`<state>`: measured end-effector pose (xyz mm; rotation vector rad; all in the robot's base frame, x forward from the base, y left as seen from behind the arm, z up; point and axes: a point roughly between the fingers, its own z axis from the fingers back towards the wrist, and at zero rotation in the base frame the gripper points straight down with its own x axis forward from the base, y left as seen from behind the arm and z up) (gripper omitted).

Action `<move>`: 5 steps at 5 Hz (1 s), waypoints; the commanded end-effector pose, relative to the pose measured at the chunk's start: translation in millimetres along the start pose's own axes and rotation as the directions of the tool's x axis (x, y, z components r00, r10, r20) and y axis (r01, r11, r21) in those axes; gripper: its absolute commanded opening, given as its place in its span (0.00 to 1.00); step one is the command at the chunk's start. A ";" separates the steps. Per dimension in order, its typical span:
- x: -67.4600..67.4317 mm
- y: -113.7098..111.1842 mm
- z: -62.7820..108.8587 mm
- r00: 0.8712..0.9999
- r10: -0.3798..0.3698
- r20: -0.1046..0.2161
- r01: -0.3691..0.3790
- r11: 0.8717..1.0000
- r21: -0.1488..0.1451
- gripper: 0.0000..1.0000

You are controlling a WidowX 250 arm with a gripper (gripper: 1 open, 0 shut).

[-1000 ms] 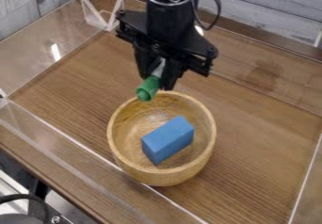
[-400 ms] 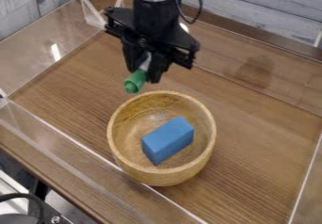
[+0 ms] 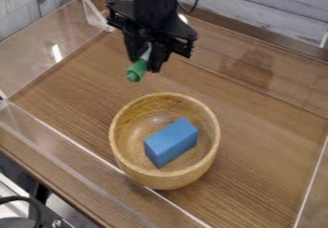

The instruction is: Put the green marker in the brown bowl

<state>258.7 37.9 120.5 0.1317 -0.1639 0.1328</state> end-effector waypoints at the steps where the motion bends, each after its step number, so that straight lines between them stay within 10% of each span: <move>1: 22.4 7.9 2.5 0.998 0.017 0.060 -0.017 1.000 0.000 0.00; 5: 69.6 23.9 -39.5 0.995 0.020 0.095 -0.019 1.000 -0.002 0.00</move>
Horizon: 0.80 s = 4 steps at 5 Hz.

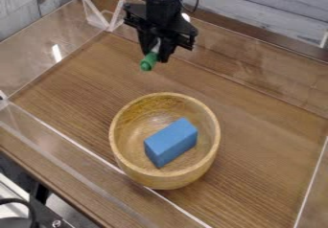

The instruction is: Put the green marker in the brown bowl

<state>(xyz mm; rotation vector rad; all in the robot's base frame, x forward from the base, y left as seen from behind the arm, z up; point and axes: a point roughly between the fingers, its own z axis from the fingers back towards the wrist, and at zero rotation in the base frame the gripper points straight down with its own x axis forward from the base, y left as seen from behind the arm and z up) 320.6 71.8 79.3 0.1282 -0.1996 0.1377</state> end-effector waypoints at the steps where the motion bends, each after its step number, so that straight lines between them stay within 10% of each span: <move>1: 23.6 4.8 3.8 0.998 0.009 0.069 -0.009 1.000 -0.002 0.00; 4: 48.9 1.0 -17.6 0.996 -0.005 0.091 0.007 1.000 -0.023 0.00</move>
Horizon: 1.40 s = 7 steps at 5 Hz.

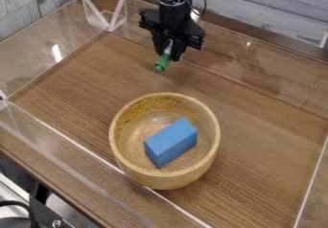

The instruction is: Put the green marker in the brown bowl

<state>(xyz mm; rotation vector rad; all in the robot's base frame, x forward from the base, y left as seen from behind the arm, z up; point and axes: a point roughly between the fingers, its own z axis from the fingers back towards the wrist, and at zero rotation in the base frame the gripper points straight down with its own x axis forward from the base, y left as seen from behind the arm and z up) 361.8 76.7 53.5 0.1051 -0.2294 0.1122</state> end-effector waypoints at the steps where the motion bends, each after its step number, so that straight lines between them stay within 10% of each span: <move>1: 18.3 4.4 10.1 0.998 0.010 0.066 -0.010 1.000 -0.002 0.00; 4: -6.2 -6.9 58.3 0.998 -0.020 0.067 0.021 1.000 -0.014 0.00; 7: -62.4 -43.1 118.2 0.992 -0.115 0.048 0.118 0.991 -0.066 0.00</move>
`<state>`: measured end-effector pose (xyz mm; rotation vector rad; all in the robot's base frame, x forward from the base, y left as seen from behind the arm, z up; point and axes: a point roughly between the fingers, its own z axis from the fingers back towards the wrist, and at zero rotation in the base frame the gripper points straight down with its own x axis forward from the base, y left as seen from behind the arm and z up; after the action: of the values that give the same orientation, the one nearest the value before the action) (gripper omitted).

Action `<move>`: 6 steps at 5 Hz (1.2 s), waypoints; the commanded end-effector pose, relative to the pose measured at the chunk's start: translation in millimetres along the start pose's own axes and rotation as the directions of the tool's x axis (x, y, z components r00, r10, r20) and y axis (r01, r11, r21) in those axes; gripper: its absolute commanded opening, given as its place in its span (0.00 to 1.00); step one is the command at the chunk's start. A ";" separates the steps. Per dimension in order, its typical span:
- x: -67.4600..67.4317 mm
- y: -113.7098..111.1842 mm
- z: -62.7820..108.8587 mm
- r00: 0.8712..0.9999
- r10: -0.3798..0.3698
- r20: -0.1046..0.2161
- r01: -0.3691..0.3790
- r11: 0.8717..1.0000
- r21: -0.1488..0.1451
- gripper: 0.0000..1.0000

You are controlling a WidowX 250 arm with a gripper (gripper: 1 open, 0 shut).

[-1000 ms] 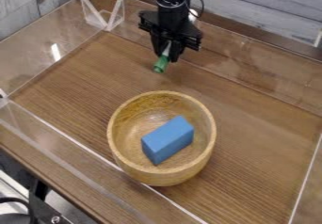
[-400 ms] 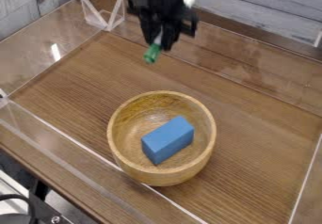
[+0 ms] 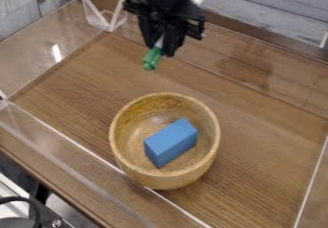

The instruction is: Put the green marker in the brown bowl

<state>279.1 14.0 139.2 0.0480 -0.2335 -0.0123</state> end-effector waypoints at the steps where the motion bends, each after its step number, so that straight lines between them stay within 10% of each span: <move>1: -15.1 -18.2 16.7 0.999 -0.034 0.007 0.034 0.999 -0.015 0.00; 6: -55.2 -57.5 13.9 0.996 -0.063 -0.064 0.061 0.997 -0.042 0.00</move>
<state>219.4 -42.1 129.8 0.0181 -0.1317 -0.0719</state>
